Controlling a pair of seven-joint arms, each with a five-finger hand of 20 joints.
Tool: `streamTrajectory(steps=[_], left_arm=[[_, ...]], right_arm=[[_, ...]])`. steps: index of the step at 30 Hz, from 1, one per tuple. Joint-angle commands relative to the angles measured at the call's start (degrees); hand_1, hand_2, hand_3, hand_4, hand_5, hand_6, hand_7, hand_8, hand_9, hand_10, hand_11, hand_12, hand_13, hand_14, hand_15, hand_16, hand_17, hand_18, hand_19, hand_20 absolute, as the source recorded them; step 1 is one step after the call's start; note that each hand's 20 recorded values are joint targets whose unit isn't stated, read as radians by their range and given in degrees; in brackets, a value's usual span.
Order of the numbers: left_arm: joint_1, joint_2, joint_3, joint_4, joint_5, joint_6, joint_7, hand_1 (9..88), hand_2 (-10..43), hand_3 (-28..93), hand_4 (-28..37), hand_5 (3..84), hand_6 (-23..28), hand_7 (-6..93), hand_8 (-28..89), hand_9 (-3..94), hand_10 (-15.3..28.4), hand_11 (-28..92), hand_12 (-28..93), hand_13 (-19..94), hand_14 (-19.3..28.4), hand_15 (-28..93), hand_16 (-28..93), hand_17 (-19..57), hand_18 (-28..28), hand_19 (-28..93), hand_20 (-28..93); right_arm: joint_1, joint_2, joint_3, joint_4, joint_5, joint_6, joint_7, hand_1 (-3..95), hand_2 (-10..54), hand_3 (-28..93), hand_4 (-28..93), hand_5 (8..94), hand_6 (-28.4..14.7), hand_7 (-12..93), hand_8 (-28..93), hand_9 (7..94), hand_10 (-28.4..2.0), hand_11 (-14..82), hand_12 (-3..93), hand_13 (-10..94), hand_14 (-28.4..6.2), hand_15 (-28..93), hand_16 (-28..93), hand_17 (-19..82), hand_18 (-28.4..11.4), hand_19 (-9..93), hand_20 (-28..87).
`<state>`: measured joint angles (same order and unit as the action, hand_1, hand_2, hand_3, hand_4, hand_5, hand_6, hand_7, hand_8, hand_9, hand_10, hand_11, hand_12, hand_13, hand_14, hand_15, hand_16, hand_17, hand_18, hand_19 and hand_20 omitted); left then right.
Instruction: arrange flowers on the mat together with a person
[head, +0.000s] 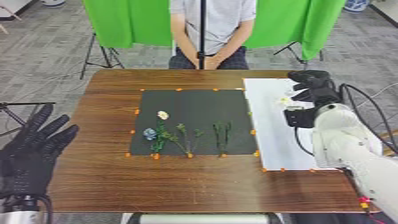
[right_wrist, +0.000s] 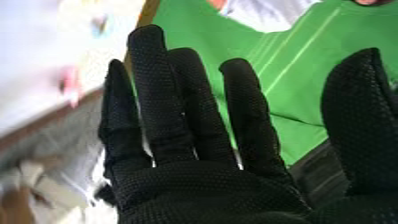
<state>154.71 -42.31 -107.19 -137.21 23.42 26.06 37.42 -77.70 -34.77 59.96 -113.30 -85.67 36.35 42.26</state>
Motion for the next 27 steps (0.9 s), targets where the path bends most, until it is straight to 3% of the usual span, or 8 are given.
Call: streamTrajectory(steps=[1, 8, 11, 20, 25, 27], left_arm=[[0.48, -0.52, 0.16, -0.13, 0.25, 0.1, -0.7, 19.5, 7.1, 76, -27.7, 31.2, 4.6, 9.9, -8, 31.1, 15.2, 18, 11, 23, 22.5, 45, -6, -6.7, 20.3, 46, 21], [0.2, -1.25, 0.01, -0.12, 1.04, -0.39, -1.46, 19.9, 6.9, 76, -27.3, 31.2, 4.6, 9.9, -8, 31.1, 15.2, 18, 11, 23, 22.6, 45, -6, -6.8, 20.3, 46, 21], [0.39, -0.12, 0.29, -0.05, 0.26, -0.08, -0.41, 20.0, 6.9, 76, -27.2, 31.2, 4.6, 9.9, -8, 31.1, 15.2, 18, 11, 23, 22.6, 45, -6, -6.7, 20.3, 46, 21], [0.65, 0.78, 0.11, -0.01, -0.61, 0.17, 0.46, 20.1, 6.9, 76, -27.0, 31.2, 4.6, 10.0, -9, 31.1, 15.2, 18, 11, 23, 22.5, 45, -6, -6.7, 20.2, 46, 21], [0.35, 0.45, 0.23, 0.05, -0.36, -0.07, -0.13, 20.1, 6.8, 76, -26.9, 31.2, 4.6, 10.0, -9, 31.1, 15.2, 18, 11, 23, 22.5, 45, -6, -6.7, 20.3, 46, 21], [0.71, 1.21, 0.21, 0.07, -1.02, 0.26, 0.76, 20.1, 6.8, 76, -26.9, 31.2, 4.6, 10.0, -9, 31.1, 15.2, 18, 11, 23, 22.5, 45, -6, -6.7, 20.2, 46, 21]], right_arm=[[2.77, 1.7, -2.18, 3.07, -21.14, -7.72, 17.56, 27.7, -1.8, 70, -24, 51.1, -1.1, 12, -12, 53.9, -20.1, 15.1, 14.0, 53, -19.1, 54, 9, 17, -27.7, 65, 11], [3.03, 1.13, -1.8, 6.06, -22.69, -17.75, 23.27, 30.8, -3.5, 69, -23, 49.5, -2.5, 11, -11, 51.0, -22.6, 13.9, 13.7, 53, -21.0, 58, 7, 21, -28.3, 73, 4], [3.25, 0.73, -2.18, 7.26, -22.57, -21.75, 24.3, 32.3, -4.5, 69, -23, 49.4, -2.8, 11, -11, 50.7, -23.2, 13.6, 13.6, 53, -21.5, 58, 6, 22, -28.4, 75, 1], [4.56, 0.65, -5.5, 11.74, -22.63, -24.8, 25.39, 36.3, -7.6, 71, -23, 51.5, -3.0, 11, -11, 52.3, -23.4, 13.5, 13.3, 55, -21.6, 58, 6, 22, -28.4, 76, -2], [5.16, 0.64, -7.3, 13.39, -21.78, -27.12, 24.68, 39.0, -9.3, 73, -24, 52.4, -2.4, 11, -12, 53.3, -23.3, 13.1, 13.2, 55, -21.7, 58, 6, 22, -28.4, 76, -4], [5.48, 0.63, -8.1, 14.02, -21.62, -27.12, 23.97, 40.1, -9.4, 72, -25, 53.0, -1.9, 12, -12, 54.3, -23.1, 12.9, 13.2, 56, -21.3, 57, 6, 22, -28.4, 76, -4]])
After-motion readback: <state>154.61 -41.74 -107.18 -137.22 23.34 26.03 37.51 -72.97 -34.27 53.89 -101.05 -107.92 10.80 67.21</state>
